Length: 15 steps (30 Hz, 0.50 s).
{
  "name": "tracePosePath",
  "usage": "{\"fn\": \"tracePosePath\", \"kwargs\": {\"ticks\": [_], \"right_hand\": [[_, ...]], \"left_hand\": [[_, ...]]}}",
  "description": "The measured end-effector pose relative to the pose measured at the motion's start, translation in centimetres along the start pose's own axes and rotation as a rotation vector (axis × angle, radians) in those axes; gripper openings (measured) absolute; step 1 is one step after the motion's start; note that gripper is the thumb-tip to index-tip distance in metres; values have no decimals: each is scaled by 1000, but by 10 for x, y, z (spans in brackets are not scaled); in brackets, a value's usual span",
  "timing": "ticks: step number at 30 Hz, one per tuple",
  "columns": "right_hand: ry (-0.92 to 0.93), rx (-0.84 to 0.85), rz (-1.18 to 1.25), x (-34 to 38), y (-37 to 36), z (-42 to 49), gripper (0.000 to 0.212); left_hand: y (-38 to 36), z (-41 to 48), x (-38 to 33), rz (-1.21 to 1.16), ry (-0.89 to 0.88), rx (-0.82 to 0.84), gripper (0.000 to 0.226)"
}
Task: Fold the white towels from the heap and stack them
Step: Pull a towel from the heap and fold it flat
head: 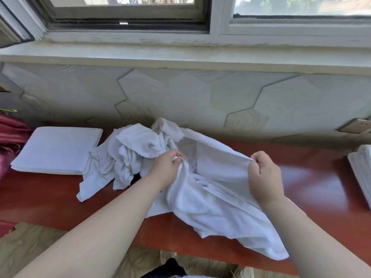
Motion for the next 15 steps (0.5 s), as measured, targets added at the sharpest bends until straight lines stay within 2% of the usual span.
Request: {"fn": "tracePosePath", "kwargs": {"ticks": [2,5,7,8,10,13,15], "right_hand": [[-54,155,-183,-20,18,-18,15],[-229,573,-683,-74,24,-30,25],[-328,803,-881,-100,24,-34,37],[-360,826,-912,-103,25,-35,37],[-355,749,-896,-98,21,-31,34],[-32,544,-778,-69,-4,-20,33],[78,467,-634,-53,-33,-9,39]], "left_hand": [[-19,1,-11,50,-27,44,22],[-45,3,-26,123,-28,49,24],[-59,3,-29,148,-9,18,30],[-64,3,-29,140,3,7,29],[-69,3,-27,125,38,-8,20],[-68,0,-17,109,68,-2,18],[-65,-2,-9,78,65,6,21]]}}
Point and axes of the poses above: each hand's wrist, its own z-axis towards the middle knuckle, its own y-axis out of the back of the hand, x = y × z, the point moved 3 cm from there along z, towards the middle knuckle, and after that the axes turned 1 degree about -z, right-handed, at the moved point
